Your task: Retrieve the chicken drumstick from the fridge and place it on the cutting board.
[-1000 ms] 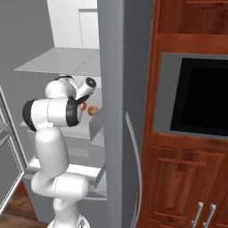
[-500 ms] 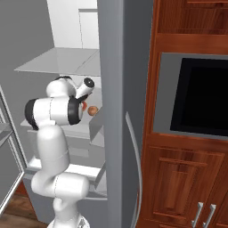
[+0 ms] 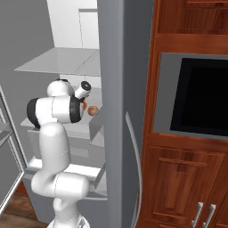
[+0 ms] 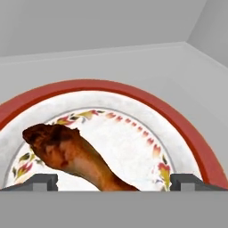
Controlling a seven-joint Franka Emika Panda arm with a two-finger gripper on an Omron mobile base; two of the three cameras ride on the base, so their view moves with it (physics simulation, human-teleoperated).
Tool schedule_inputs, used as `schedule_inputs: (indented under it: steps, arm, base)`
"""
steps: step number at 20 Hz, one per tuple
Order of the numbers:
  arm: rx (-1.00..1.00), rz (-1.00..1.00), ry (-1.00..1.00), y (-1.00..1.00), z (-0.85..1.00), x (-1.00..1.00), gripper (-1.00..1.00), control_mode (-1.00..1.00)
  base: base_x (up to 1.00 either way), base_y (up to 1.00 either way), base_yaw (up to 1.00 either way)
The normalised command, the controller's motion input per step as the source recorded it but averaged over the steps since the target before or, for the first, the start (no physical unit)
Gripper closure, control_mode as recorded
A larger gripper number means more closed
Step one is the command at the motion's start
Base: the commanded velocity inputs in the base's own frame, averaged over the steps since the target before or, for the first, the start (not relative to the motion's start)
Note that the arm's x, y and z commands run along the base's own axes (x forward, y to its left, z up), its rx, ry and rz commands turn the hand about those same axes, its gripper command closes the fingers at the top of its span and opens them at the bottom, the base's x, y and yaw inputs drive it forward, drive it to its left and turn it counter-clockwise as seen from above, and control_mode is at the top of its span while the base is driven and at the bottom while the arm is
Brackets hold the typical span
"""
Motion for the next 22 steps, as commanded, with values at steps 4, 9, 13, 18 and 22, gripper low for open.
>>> schedule_inputs:
  steps: [4, 9, 13, 18, 22]
  arm:
    - [0.0, 0.03, 0.0, 0.11, -0.19, 0.0, -1.0, -1.0]
    - [0.0, 0.06, 0.0, 0.03, -0.16, 0.0, -1.0, -1.0]
    - [0.0, 0.1, 0.05, 0.08, -0.23, 0.0, -1.0, -1.0]
    - [0.0, 0.12, 0.05, 0.05, -0.06, 0.0, -1.0, -1.0]
    - [0.0, 0.09, 0.01, 0.07, -0.01, 0.0, -1.0, -1.0]
  base:
    - [0.0, 0.0, 0.0]
    - [0.0, 0.0, 0.0]
    - [0.0, 0.0, 0.0]
    - [0.0, 0.0, 0.0]
    - [0.0, 0.0, 0.0]
